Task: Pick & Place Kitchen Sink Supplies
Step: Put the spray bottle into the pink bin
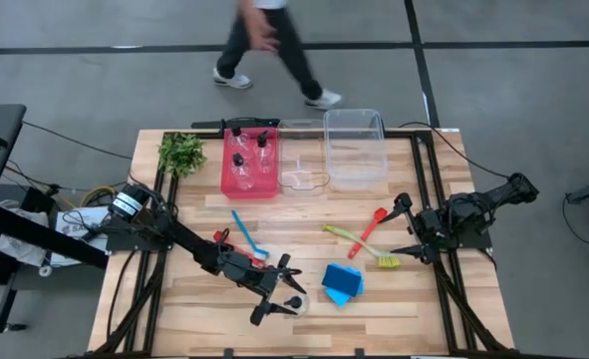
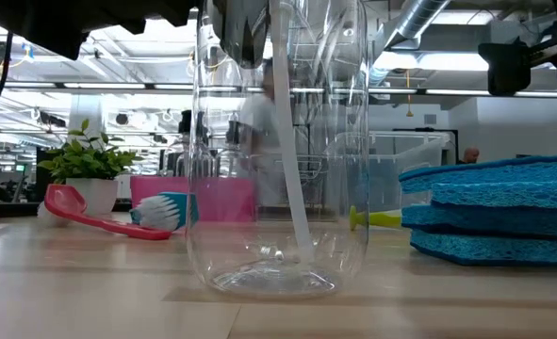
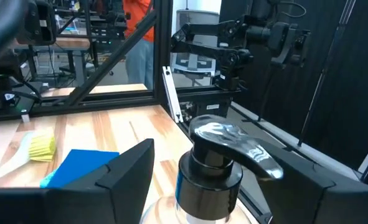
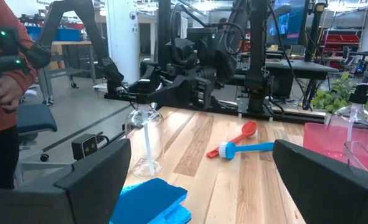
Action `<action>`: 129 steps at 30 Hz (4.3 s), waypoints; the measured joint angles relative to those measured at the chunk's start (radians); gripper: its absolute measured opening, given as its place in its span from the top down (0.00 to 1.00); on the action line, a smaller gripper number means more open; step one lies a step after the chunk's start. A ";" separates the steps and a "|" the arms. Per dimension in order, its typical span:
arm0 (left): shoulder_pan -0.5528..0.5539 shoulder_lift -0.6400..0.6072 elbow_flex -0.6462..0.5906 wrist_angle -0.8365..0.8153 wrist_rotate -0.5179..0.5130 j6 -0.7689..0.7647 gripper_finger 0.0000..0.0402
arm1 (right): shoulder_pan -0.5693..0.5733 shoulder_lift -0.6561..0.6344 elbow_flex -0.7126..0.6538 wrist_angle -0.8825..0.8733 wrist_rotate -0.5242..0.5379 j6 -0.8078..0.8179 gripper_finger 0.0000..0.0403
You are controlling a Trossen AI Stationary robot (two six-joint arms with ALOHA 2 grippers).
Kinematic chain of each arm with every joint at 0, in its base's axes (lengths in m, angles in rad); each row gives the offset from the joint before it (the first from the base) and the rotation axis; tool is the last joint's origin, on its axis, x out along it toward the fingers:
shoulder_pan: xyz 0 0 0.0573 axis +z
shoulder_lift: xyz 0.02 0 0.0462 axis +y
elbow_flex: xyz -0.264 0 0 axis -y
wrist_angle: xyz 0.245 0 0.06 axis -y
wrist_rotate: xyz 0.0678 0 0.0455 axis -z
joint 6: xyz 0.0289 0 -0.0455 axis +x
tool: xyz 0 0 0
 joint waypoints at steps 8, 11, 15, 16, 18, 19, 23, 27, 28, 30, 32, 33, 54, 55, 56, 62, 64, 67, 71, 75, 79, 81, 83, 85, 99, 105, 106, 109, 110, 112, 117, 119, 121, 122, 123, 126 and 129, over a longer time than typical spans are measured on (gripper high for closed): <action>0.000 0.000 0.000 0.000 0.000 -0.003 0.51 | 0.000 0.000 0.000 0.000 0.000 0.000 0.04; 0.000 0.000 0.000 0.000 0.000 -0.003 0.57 | 0.000 0.000 0.000 0.000 0.000 0.000 0.04; 0.000 0.000 0.000 0.001 0.008 -0.003 0.63 | 0.000 0.000 0.000 0.000 0.000 0.000 0.04; 0.000 0.000 0.000 0.001 0.009 -0.003 0.64 | 0.000 0.000 0.000 0.000 0.000 0.000 0.04; 0.000 0.000 0.000 0.001 0.011 -0.003 0.65 | 0.000 0.000 0.000 0.000 0.000 0.000 0.04; 0.000 0.000 0.000 0.001 0.011 -0.003 0.64 | 0.000 0.000 0.000 0.000 0.000 0.000 0.04; 0.000 -0.001 0.000 0.001 0.011 -0.003 0.61 | 0.000 0.000 0.000 0.000 0.000 0.000 0.04; 0.000 -0.019 -0.001 -0.003 -0.001 0.014 0.61 | 0.000 0.000 0.000 0.000 0.000 0.000 0.04; 0.000 -0.024 -0.001 -0.001 -0.006 0.023 0.62 | 0.000 0.000 0.000 0.000 0.000 0.000 0.04; 0.000 -0.037 -0.001 0.000 -0.025 0.032 0.64 | 0.000 0.000 0.000 0.000 0.000 0.000 0.04; 0.000 -0.055 -0.001 -0.006 -0.058 0.034 0.64 | 0.000 0.000 0.000 0.000 0.000 0.000 0.04; 0.000 -0.067 -0.001 -0.012 -0.076 0.034 0.65 | 0.000 0.000 0.000 0.000 0.000 0.000 0.04; 0.003 -0.511 -0.001 -0.279 -0.801 0.376 0.60 | 0.000 0.000 0.000 0.000 0.000 0.000 0.04; 0.008 -0.522 -0.001 -0.279 -0.831 0.390 0.60 | 0.000 0.000 0.000 0.000 0.000 0.000 0.04; 0.014 -0.532 -0.002 -0.279 -0.852 0.401 0.61 | 0.000 0.000 0.000 0.000 0.000 0.000 0.04; 0.096 -0.586 -0.043 -0.281 -0.884 0.401 0.65 | 0.000 0.000 0.000 0.000 0.000 0.000 0.04; 0.132 -0.597 -0.057 -0.281 -0.882 0.400 0.64 | 0.000 0.000 0.000 0.000 0.000 0.000 0.04; 0.187 -0.612 -0.076 -0.278 -0.878 0.385 0.61 | 0.000 0.000 0.000 0.000 0.000 0.000 0.04; 0.268 -0.621 -0.110 -0.278 -0.832 0.307 0.59 | 0.000 0.000 0.000 0.000 0.000 0.000 0.04; 0.342 -0.620 -0.126 -0.277 -0.779 0.238 0.62 | 0.000 0.000 0.000 0.000 0.000 0.000 0.04; 0.402 -0.619 -0.127 -0.277 -0.778 0.240 0.67 | 0.000 0.000 0.000 0.000 0.000 0.000 0.04; 0.421 -0.619 -0.127 -0.279 -0.778 0.240 0.70 | 0.000 0.000 0.000 0.000 0.000 0.000 0.04; 0.421 -0.619 -0.127 -0.285 -0.774 0.243 0.72 | 0.000 0.000 0.000 0.000 0.000 0.000 0.04; 0.416 -0.619 -0.127 -0.315 -0.745 0.243 0.74 | 0.000 0.000 0.000 0.000 0.000 0.000 0.04; 0.162 -0.672 -0.127 -0.610 -0.827 0.117 0.70 | 0.000 0.000 0.000 0.000 0.000 0.000 0.04; 0.028 -0.744 -0.127 -0.873 -0.910 -0.152 0.61 | 0.000 0.000 0.000 0.000 0.000 0.000 0.04; 0.008 -0.748 -0.127 -0.909 -0.910 -0.194 0.59 | 0.000 0.000 0.000 0.000 0.000 0.000 0.04; -0.048 -0.751 -0.127 -0.995 -0.910 -0.272 0.56 | 0.000 0.000 0.000 0.000 0.000 0.000 0.04; -0.067 -0.751 -0.126 -1.014 -0.909 -0.287 0.56 | 0.000 0.000 0.000 0.000 0.000 0.000 0.04; -0.099 -0.751 -0.126 -1.055 -0.903 -0.322 0.55 | 0.000 0.000 0.000 0.000 0.000 0.000 0.04; -0.149 -0.760 -0.125 -1.138 -0.775 -0.441 0.56 | 0.000 0.000 0.000 0.000 0.000 0.000 0.04; -0.159 -0.764 -0.124 -1.229 -0.678 -0.519 0.57 | 0.000 0.000 0.000 0.000 0.000 0.000 0.04; -0.159 -0.764 -0.124 -1.329 -0.561 -0.606 0.59 | 0.000 0.000 0.000 0.000 0.000 0.000 0.04; -0.159 -0.764 -0.124 -1.373 -0.495 -0.645 0.60 | 0.000 0.000 0.000 0.000 0.000 0.000 0.04; -0.159 -0.764 -0.125 -1.413 -0.434 -0.671 0.61 | 0.000 0.000 0.000 0.000 0.000 0.000 0.04; -0.159 -0.761 -0.125 -1.460 -0.266 -0.706 0.65 | 0.000 0.000 0.000 0.000 0.000 0.000 0.04; -0.164 -0.761 -0.125 -1.456 -0.128 -0.707 0.68 | 0.000 0.000 0.000 0.000 0.000 0.000 0.04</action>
